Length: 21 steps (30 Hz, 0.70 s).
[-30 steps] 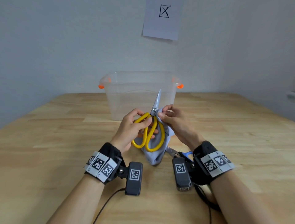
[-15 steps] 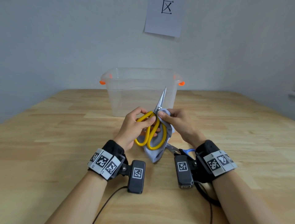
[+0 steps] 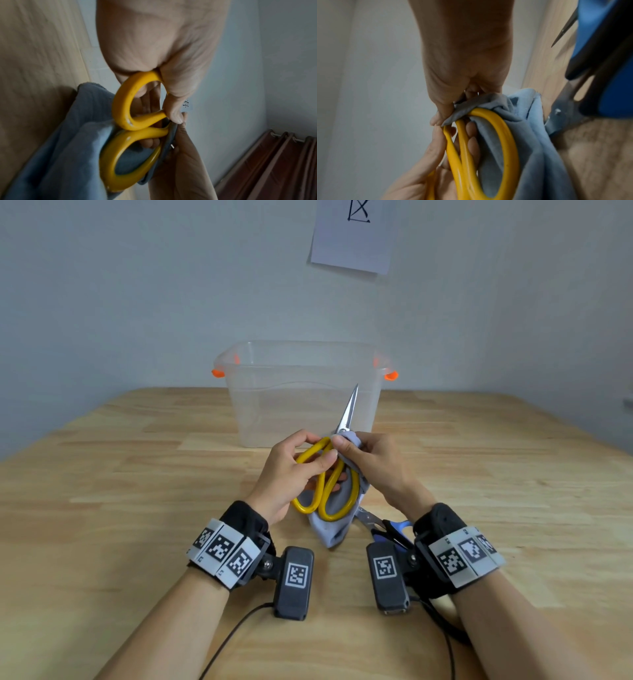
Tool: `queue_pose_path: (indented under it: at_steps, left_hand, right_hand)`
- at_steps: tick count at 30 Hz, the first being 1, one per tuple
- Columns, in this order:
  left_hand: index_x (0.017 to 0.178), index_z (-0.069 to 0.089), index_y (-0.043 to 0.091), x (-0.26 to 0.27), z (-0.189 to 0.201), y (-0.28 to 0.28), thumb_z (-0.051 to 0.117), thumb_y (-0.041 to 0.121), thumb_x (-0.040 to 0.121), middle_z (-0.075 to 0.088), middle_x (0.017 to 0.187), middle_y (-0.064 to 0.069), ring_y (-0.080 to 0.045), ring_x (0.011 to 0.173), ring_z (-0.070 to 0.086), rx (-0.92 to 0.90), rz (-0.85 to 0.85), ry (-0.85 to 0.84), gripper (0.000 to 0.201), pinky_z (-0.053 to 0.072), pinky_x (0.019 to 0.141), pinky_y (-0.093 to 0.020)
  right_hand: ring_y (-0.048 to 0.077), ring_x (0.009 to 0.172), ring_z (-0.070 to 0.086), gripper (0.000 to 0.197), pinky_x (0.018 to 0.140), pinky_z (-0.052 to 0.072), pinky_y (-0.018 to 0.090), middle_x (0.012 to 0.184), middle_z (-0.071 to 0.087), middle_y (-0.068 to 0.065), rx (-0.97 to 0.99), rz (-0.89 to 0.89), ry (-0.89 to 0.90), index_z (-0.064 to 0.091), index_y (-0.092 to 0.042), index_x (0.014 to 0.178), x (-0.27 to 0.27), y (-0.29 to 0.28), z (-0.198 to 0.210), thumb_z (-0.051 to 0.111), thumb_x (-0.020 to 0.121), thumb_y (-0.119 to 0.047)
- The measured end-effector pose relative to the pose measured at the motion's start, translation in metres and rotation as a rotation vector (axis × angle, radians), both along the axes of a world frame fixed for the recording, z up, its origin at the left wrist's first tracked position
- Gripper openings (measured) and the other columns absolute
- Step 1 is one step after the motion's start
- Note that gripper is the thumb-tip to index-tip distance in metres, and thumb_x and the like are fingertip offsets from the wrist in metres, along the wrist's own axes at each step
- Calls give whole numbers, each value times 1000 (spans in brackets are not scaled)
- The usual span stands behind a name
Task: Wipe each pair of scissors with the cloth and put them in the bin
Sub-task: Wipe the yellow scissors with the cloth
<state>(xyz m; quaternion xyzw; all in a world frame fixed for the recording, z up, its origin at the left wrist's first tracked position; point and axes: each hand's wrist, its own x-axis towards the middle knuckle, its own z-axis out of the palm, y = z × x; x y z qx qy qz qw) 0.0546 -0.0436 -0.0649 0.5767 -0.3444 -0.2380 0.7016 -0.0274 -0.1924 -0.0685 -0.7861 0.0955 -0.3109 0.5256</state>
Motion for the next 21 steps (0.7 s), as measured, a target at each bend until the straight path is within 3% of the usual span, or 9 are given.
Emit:
queue_pose_path:
  at_steps: [2, 7, 11, 13, 18, 21]
  left_hand:
    - [103, 59, 2, 0, 0, 0, 68, 1, 89, 71, 93, -24, -39, 84, 74, -3, -23, 1, 17, 62, 70, -45]
    - [95, 57, 9, 2, 0, -1, 67, -3, 87, 72, 88, -18, -39, 83, 73, -5, -48, 25, 17, 62, 71, -46]
    - [100, 57, 2, 1, 1, 0, 66, -4, 89, 72, 88, -20, -39, 81, 73, 12, -28, 17, 16, 62, 68, -45]
    - [103, 57, -2, 1, 2, 1, 66, -4, 89, 71, 88, -21, -40, 79, 73, 22, -13, 20, 17, 62, 66, -44]
    - [104, 58, -5, 0, 3, 2, 67, -6, 88, 71, 85, -21, -40, 76, 73, 28, 20, 40, 18, 61, 62, -43]
    - [102, 59, -3, 1, 4, 2, 67, -5, 88, 71, 83, -19, -41, 76, 73, 27, 18, 56, 16, 61, 62, -42]
  right_hand:
    - [23, 69, 66, 40, 67, 56, 43, 79, 70, 23, 15, -19, -18, 74, 0, 85, -1, 2, 1, 67, 89, -39]
    - [14, 57, 61, 39, 55, 50, 31, 68, 68, 20, 33, -73, -113, 74, 3, 77, -1, 9, 3, 70, 89, -34]
    - [14, 53, 60, 38, 50, 50, 25, 60, 64, 15, 72, -40, -129, 71, 9, 74, 0, 11, 2, 69, 92, -24]
    - [14, 55, 62, 36, 52, 50, 23, 62, 65, 12, 103, 6, -116, 69, 12, 76, -1, 9, 1, 68, 93, -20]
    - [26, 66, 64, 39, 63, 53, 35, 80, 66, 36, 132, 98, -77, 67, 18, 86, -2, 3, 0, 66, 94, -20]
    - [24, 64, 66, 36, 61, 56, 30, 78, 68, 31, 149, 114, -62, 68, 17, 87, -4, 3, 3, 65, 94, -17]
